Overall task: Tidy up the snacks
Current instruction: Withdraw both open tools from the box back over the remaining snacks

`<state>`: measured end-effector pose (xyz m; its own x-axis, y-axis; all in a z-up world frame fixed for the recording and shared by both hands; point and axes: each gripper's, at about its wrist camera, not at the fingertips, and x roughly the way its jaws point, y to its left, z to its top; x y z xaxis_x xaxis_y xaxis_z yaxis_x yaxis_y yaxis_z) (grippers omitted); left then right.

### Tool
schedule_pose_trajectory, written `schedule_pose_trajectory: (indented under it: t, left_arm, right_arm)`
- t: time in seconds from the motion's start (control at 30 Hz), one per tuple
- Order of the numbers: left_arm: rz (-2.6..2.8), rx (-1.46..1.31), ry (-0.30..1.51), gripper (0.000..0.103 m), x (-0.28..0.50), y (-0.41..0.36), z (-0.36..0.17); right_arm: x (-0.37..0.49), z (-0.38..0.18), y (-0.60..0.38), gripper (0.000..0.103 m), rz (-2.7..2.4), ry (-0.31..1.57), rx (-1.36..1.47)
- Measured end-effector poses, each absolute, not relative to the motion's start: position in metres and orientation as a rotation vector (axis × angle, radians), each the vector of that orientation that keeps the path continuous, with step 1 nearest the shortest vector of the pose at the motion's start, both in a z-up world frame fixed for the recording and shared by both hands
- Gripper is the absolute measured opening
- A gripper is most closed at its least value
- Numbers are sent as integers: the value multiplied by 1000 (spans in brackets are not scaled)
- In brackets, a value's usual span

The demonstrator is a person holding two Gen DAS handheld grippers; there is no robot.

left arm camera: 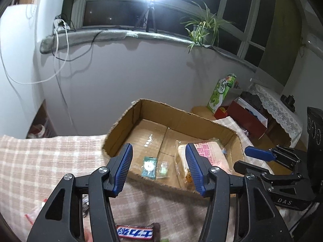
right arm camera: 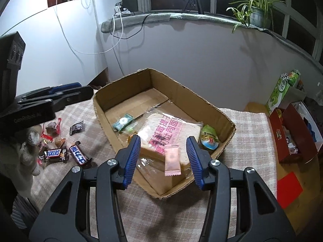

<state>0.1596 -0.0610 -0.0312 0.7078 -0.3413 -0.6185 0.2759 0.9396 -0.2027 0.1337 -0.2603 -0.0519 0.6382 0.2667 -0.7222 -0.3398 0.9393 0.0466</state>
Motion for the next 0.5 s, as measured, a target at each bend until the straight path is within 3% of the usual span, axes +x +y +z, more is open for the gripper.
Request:
schedule_pose_trajectory:
  t: [0.5]
  left_arm:
    - [-259, -163, 624, 54, 96, 19, -6]
  right_arm:
    - [103, -44, -223, 49, 441, 794, -139]
